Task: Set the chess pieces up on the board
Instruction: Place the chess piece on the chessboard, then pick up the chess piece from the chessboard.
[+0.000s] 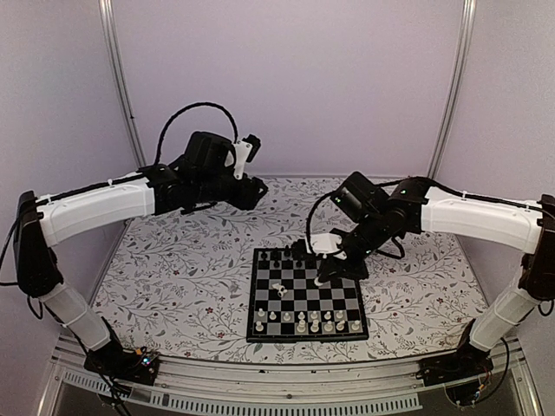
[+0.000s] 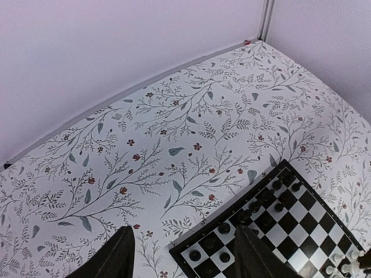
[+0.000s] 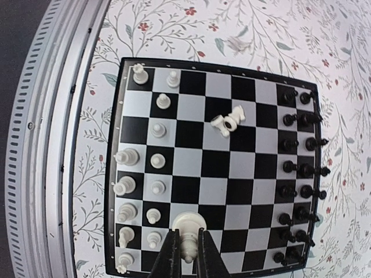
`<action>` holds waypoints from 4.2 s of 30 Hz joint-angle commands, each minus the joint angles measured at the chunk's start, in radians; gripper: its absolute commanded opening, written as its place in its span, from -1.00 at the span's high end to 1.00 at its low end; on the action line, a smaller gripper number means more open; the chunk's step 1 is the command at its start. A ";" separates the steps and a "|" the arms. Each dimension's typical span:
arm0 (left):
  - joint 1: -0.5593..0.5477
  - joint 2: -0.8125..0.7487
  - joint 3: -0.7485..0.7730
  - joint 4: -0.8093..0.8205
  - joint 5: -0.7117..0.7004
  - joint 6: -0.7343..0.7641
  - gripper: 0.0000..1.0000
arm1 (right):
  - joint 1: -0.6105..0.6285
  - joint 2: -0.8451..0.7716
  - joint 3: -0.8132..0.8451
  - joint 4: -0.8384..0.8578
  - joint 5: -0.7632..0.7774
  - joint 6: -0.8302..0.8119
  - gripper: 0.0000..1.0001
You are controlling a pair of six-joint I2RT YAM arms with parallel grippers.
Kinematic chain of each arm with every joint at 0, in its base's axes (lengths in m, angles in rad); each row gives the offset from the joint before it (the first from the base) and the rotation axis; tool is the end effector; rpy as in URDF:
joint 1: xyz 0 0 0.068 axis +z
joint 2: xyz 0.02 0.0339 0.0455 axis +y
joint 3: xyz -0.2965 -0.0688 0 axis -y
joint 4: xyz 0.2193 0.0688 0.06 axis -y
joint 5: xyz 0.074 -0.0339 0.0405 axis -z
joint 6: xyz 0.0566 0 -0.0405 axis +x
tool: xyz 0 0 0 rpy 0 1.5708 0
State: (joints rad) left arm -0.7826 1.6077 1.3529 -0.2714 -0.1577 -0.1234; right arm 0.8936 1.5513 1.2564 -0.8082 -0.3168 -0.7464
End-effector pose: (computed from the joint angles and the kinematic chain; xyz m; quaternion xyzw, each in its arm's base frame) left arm 0.2691 -0.2550 0.3473 0.2425 0.8302 -0.1563 0.4770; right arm 0.1737 0.2441 0.2896 -0.7273 0.6286 0.1699 0.2169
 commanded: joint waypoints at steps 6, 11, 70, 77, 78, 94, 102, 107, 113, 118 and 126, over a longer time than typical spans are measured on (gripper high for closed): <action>0.052 -0.103 -0.054 0.074 -0.091 0.016 -0.22 | 0.191 0.220 0.208 -0.104 0.028 0.004 0.92; 0.052 -0.107 -0.048 0.071 -0.074 0.015 -0.22 | 0.253 0.327 0.291 -0.136 0.053 0.011 0.91; 0.055 -0.115 -0.046 0.062 -0.027 0.031 -0.25 | 0.263 0.368 0.433 -0.184 0.060 0.015 0.30; 0.055 -0.111 -0.046 0.059 -0.041 0.031 -0.26 | 0.157 0.366 0.437 -0.091 0.111 0.106 0.34; 0.055 -0.109 -0.046 0.057 -0.046 0.030 -0.26 | 0.149 0.376 0.435 -0.078 0.125 0.116 0.35; 0.061 -0.111 -0.046 0.055 -0.064 0.024 -0.27 | 0.078 0.546 0.452 0.015 0.081 0.229 0.36; 0.063 -0.111 -0.046 0.055 -0.063 0.023 -0.27 | 0.076 0.607 0.469 0.019 0.094 0.255 0.36; 0.063 -0.111 -0.046 0.055 -0.059 0.022 -0.28 | 0.072 0.616 0.469 0.030 0.111 0.268 0.37; 0.063 -0.109 -0.046 0.053 -0.053 0.022 -0.28 | 0.068 0.629 0.469 0.033 0.116 0.275 0.38; 0.063 -0.109 -0.044 0.054 -0.049 0.021 -0.28 | 0.067 0.646 0.468 0.035 0.125 0.280 0.39; 0.063 -0.110 -0.043 0.051 -0.042 0.021 -0.28 | 0.065 0.621 0.429 0.038 0.139 0.290 0.36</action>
State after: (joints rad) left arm -0.7345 1.5135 1.3113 -0.2222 -0.2138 -0.1017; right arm 0.9672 2.1796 1.7035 -0.7822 -0.1936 -0.4709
